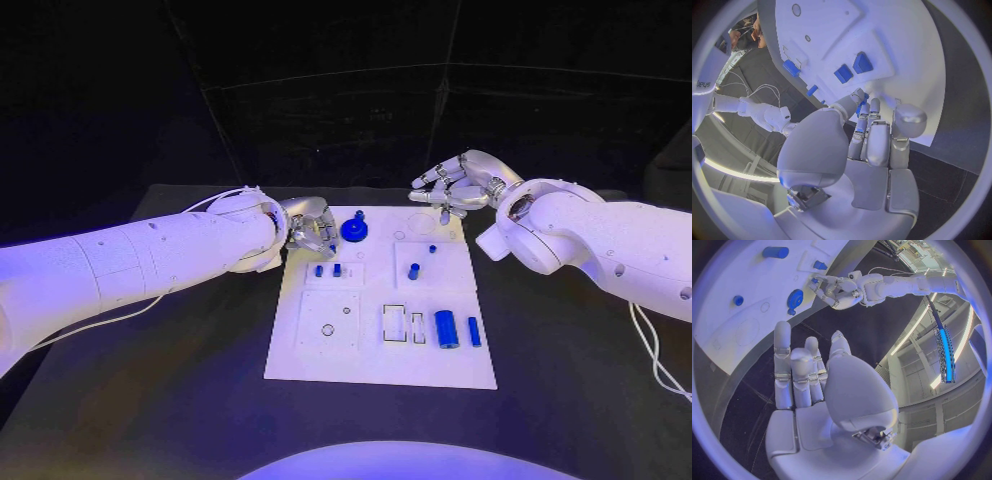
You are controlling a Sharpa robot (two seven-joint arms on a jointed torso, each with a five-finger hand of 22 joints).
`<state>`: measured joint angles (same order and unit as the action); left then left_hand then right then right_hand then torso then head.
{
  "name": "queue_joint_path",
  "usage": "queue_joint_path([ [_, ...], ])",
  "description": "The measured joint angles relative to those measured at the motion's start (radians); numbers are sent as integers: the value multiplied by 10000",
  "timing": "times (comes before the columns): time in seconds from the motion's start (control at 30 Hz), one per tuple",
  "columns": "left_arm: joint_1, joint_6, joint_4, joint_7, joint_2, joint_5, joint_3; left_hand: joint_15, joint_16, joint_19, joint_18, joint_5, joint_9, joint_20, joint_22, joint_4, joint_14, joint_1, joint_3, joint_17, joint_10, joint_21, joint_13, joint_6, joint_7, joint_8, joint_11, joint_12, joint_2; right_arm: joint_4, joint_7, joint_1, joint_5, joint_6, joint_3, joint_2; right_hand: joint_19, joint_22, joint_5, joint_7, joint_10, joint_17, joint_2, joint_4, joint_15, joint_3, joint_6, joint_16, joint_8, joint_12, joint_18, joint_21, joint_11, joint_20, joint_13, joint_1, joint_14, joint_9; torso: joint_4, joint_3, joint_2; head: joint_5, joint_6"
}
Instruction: Assemble the parts on the task board
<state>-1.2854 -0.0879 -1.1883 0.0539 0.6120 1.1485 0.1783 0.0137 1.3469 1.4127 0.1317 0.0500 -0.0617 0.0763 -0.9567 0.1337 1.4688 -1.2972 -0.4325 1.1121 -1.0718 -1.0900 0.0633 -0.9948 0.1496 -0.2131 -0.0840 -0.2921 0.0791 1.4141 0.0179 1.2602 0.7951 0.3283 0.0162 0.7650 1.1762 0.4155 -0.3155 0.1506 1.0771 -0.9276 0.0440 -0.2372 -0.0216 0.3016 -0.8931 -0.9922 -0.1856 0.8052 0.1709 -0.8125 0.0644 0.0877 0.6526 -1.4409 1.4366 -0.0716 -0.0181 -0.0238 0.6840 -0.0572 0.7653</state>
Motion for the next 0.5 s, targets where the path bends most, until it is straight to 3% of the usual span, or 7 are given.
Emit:
queue_joint_path([
  [0.5,0,23,-48,108,142,-4,2,-34,0,7,1,0,-10,64,0,68,-36,-71,-50,-86,35,0,1,35,36,163,-36,116,148,-13,1,0,4,5,0,42,0,-8,-41,0,-50,44,0,0,0,0,0,71,-42,41,0,42,-24,0,-20,0,0,0,0,2,-5,11,28],
])
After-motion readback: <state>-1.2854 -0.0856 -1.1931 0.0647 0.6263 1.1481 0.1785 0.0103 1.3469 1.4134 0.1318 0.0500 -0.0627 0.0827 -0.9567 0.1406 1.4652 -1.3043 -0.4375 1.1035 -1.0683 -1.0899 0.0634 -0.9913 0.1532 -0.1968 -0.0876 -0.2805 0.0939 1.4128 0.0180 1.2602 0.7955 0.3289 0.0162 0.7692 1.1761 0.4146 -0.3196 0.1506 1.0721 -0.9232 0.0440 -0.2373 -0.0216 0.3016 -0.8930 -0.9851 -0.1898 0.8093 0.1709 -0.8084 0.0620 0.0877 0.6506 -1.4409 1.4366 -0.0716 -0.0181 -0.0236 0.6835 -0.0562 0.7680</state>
